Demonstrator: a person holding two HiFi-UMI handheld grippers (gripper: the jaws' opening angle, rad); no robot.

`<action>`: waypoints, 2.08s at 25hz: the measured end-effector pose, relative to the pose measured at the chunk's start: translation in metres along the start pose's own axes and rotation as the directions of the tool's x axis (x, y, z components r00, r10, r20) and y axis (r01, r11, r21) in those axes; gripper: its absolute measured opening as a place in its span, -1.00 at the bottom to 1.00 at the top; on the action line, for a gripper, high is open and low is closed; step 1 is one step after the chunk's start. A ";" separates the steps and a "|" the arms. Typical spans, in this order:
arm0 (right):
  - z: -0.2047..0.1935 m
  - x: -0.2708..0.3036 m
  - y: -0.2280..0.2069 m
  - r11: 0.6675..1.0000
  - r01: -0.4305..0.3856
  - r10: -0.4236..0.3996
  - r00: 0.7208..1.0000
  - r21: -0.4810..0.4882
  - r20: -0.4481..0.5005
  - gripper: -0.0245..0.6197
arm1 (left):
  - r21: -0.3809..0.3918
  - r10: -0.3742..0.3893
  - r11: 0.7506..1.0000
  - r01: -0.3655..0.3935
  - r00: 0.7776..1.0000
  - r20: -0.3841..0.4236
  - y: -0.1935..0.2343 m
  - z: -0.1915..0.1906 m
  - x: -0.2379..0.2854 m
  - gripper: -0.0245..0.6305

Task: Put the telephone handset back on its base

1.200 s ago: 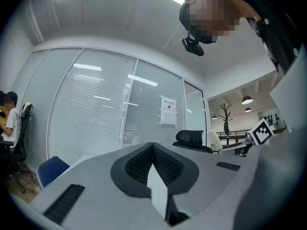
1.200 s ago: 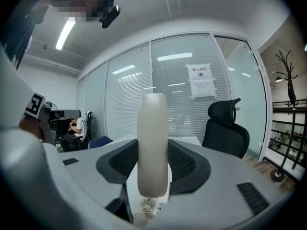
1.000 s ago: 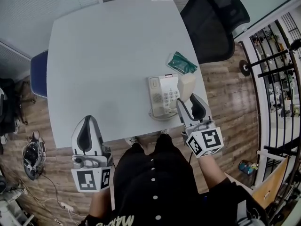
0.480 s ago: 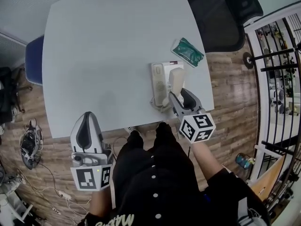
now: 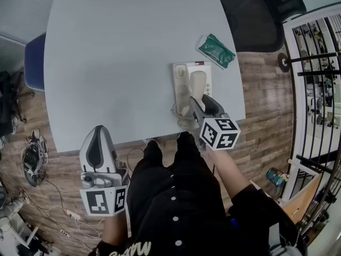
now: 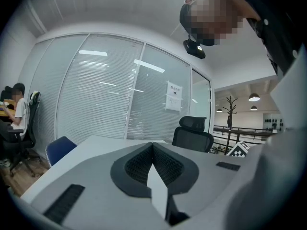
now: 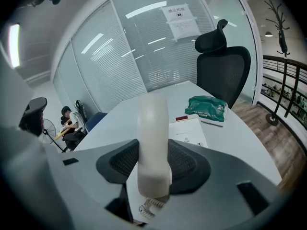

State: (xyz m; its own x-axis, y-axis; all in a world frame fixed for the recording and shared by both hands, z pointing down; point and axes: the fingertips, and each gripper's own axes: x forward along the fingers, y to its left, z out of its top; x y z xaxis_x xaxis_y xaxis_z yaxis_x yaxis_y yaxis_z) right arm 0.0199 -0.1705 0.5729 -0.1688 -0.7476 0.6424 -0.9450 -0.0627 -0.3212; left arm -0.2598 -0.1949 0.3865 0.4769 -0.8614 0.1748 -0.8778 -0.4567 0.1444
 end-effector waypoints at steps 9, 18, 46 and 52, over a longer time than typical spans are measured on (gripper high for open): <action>-0.006 0.026 -0.003 1.000 0.023 -0.024 0.999 -0.008 -0.027 -0.27 | -0.009 0.014 1.000 -0.015 0.999 -0.029 0.007 -0.011 0.001 -0.88; -0.009 0.046 -0.003 0.998 0.060 -0.061 0.997 -0.009 -0.049 -0.27 | -0.016 0.031 0.999 -0.032 0.998 -0.055 0.015 -0.018 0.004 -0.88; -0.016 0.072 0.003 0.967 0.235 -0.236 0.972 -0.095 0.003 -0.27 | -0.033 0.036 0.999 -0.039 0.995 -0.093 0.025 -0.030 0.018 -0.88; 0.010 0.062 0.008 0.983 0.145 -0.137 0.988 -0.114 0.074 -0.10 | -0.025 0.035 0.999 -0.037 0.997 -0.069 0.016 -0.022 0.019 -0.88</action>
State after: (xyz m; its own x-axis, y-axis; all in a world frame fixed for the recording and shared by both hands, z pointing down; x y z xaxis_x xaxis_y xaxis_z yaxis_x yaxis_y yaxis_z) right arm 0.0049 -0.2238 0.6030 -0.0167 -0.7788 0.6271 -0.9851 -0.0946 -0.1438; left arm -0.2636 -0.2134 0.4139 0.4477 -0.8594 0.2469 -0.8935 -0.4187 0.1625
